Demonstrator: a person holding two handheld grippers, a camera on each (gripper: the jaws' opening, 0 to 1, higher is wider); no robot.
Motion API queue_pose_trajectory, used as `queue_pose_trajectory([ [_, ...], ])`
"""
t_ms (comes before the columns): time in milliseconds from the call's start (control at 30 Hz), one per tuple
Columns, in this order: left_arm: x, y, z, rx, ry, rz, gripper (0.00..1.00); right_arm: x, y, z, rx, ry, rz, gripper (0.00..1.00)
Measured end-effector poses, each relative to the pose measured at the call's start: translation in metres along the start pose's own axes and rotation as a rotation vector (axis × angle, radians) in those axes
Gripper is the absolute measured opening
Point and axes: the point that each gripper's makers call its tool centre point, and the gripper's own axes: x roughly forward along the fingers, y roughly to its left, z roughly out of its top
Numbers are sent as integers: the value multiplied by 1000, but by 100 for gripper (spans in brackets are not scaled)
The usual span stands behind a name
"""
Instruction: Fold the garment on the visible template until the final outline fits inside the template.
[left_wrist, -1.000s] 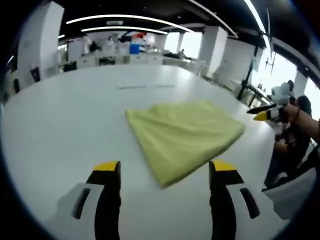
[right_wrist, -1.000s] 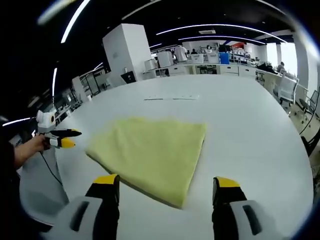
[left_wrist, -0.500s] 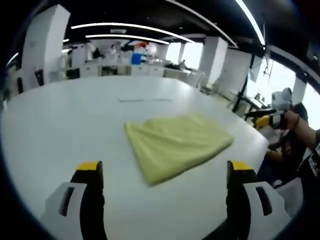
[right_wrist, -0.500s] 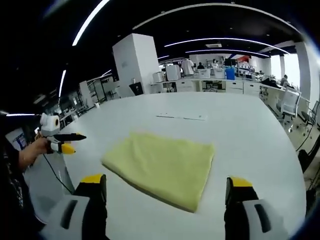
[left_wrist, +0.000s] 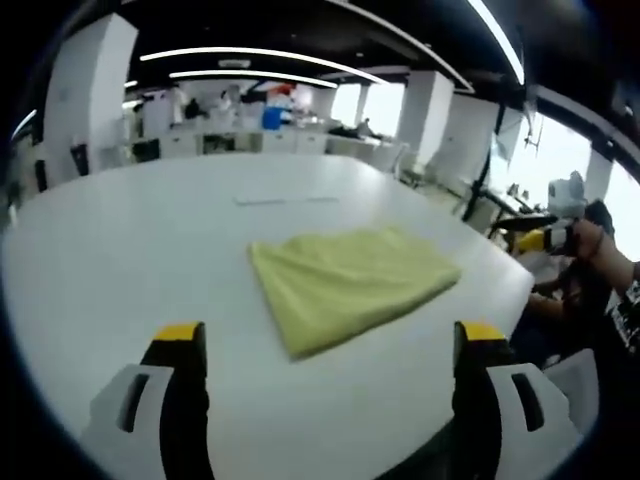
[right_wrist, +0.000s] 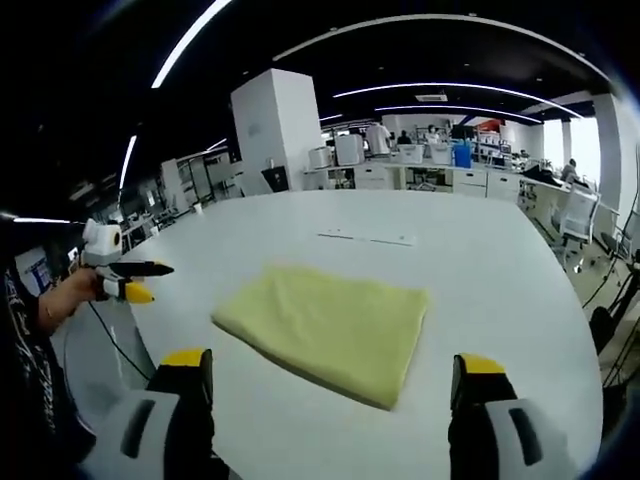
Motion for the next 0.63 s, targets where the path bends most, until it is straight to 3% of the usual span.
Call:
queue_pose_trajectory([
  [633, -8, -2, -4, 18, 7, 27, 99, -3, -2, -12, -34, 20, -32, 99],
])
